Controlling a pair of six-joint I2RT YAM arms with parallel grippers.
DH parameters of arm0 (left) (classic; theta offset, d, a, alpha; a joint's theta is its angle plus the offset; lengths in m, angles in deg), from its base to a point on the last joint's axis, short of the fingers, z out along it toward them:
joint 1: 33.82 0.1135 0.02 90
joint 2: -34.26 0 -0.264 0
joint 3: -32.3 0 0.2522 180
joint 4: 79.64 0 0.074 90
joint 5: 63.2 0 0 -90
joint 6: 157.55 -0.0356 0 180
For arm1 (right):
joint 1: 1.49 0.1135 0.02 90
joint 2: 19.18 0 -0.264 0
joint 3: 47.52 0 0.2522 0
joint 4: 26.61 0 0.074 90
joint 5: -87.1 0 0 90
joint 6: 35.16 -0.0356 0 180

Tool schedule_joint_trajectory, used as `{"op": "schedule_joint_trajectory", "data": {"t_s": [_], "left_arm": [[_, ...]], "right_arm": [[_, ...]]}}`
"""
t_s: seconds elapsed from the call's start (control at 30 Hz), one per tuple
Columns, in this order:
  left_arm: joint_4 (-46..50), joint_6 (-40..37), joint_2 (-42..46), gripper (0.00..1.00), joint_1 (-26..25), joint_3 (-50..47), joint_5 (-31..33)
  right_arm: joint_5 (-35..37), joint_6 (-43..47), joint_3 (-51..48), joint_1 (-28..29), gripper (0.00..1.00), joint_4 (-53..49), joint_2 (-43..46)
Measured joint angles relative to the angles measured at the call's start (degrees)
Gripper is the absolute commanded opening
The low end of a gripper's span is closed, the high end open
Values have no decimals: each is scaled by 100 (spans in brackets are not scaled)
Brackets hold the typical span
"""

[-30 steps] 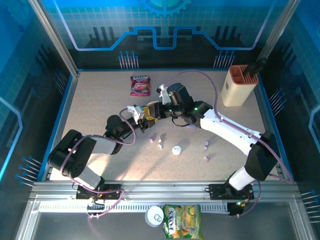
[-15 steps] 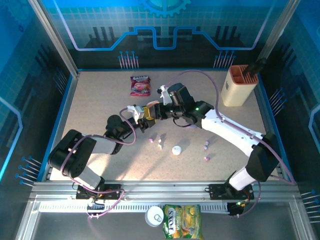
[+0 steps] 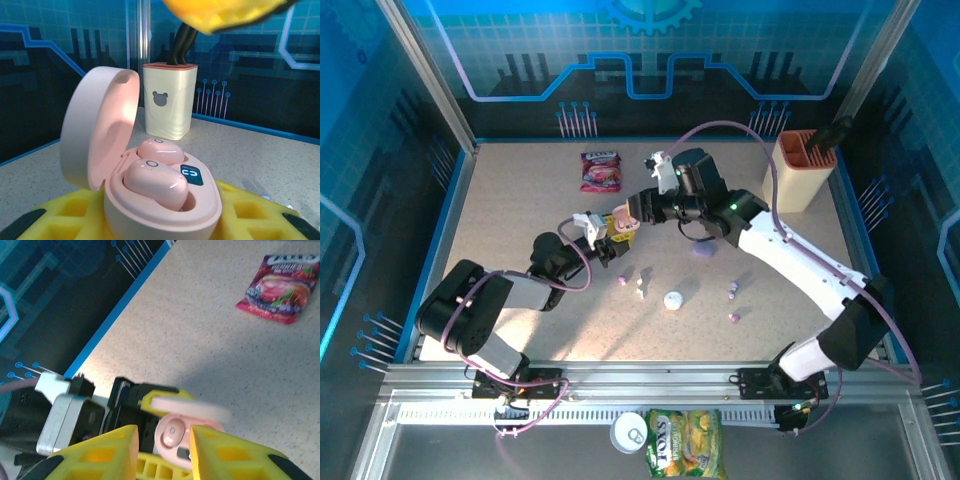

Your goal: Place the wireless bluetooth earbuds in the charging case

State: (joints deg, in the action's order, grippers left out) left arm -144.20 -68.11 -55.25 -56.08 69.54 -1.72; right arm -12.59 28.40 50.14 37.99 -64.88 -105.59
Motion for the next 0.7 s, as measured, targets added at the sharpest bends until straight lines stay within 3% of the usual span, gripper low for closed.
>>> {"op": "schedule_joint_trajectory", "data": {"t_s": [0.3,0.7], "left_arm": [[-2,4,164,39,0,-87,-131],[-7,170,535,37,0,-326,-81]], "right_arm": [[-22,581,1027,-149,31,-706,-855],[-280,960,413,-173,32,-750,-616]]}}
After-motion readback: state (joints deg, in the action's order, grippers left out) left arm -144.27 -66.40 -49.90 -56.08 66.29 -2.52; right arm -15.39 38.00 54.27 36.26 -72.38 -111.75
